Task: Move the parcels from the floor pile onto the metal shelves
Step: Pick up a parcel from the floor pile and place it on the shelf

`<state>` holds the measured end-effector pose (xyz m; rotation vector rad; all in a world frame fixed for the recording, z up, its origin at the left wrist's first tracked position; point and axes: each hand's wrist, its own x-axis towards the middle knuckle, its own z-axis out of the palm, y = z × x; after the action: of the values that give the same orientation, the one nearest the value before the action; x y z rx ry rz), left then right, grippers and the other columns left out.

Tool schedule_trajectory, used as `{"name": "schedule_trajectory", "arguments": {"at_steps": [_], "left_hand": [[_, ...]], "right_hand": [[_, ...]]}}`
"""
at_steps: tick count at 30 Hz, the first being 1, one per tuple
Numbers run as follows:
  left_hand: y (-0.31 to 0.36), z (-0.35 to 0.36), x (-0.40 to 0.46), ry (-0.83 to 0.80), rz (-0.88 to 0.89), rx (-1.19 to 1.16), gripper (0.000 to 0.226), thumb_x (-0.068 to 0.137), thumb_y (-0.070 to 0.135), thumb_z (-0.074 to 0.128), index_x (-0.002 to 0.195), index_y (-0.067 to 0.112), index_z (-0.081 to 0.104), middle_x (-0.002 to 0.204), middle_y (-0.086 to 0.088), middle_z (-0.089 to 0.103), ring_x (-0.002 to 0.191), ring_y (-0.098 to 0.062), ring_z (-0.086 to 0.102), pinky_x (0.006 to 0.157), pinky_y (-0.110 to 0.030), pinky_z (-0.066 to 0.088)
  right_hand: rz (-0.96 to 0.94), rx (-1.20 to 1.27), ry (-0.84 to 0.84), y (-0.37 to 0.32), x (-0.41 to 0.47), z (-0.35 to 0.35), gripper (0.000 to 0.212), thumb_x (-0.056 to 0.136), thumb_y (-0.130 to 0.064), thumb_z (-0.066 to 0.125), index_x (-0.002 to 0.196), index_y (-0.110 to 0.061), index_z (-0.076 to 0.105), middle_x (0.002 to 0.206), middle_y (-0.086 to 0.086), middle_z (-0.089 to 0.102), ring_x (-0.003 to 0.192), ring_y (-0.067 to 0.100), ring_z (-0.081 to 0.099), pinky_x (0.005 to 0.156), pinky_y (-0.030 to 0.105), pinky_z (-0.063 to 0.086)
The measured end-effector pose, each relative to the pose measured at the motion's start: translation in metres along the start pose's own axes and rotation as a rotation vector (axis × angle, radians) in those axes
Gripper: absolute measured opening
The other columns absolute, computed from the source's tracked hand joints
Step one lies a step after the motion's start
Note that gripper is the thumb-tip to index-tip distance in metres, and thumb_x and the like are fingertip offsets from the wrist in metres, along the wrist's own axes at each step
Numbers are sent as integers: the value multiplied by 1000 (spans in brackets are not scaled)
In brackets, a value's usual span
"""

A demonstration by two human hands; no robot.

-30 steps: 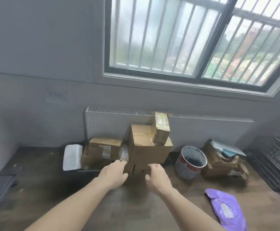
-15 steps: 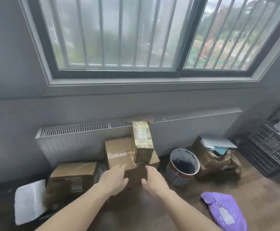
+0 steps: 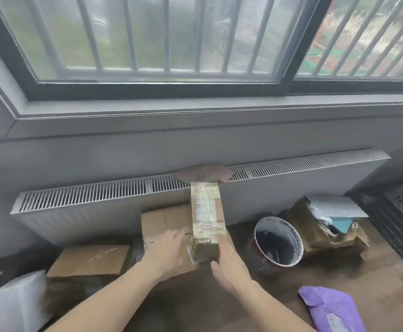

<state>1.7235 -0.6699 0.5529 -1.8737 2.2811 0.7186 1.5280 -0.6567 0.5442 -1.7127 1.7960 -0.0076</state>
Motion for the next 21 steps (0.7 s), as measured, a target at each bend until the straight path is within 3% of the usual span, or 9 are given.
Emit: {"name": "schedule_trajectory", "arguments": {"at_steps": [3, 6, 12, 16, 21], "left_hand": [[-10, 3, 41, -34, 50, 46, 81, 94, 33, 56, 157, 14, 9, 164, -7, 13, 151, -24, 11, 122, -35, 16], [-13, 9, 79, -62, 58, 51, 97, 89, 44, 64, 157, 15, 2, 165, -9, 3, 151, -27, 5, 123, -40, 13], [-15, 36, 135, -81, 85, 20, 134, 66, 63, 79, 156, 14, -6, 164, -14, 1, 151, -30, 5, 122, -44, 18], [-12, 52, 150, -88, 109, 57, 142, 64, 60, 82, 154, 6, -13, 163, -15, -13, 151, -30, -8, 123, -42, 11], [-6, 69, 157, -97, 109, 169, 149, 62, 73, 74, 151, 1, -21, 157, -17, -29, 146, -32, -25, 123, -46, 0]], "right_hand": [[3, -41, 37, 1, 35, 1, 62, 92, -27, 52, 148, -17, 27, 155, 1, 29, 141, 19, 31, 114, 32, 30], [-13, -122, 52, 8, 67, -1, 74, 94, -29, 54, 154, -12, 15, 161, 5, 14, 148, 20, 13, 117, 28, 17], [13, -147, -3, 30, 112, 11, 107, 81, -34, 76, 157, -20, 1, 164, 6, -6, 151, 20, 3, 117, 31, 22], [6, -226, -27, 42, 130, 25, 124, 73, -40, 84, 157, -20, -5, 163, 5, -17, 151, 19, 1, 118, 31, 26], [28, -227, -27, 51, 146, 42, 135, 69, -35, 88, 155, -25, -16, 157, 3, -35, 151, 23, 9, 111, 35, 39]]}}
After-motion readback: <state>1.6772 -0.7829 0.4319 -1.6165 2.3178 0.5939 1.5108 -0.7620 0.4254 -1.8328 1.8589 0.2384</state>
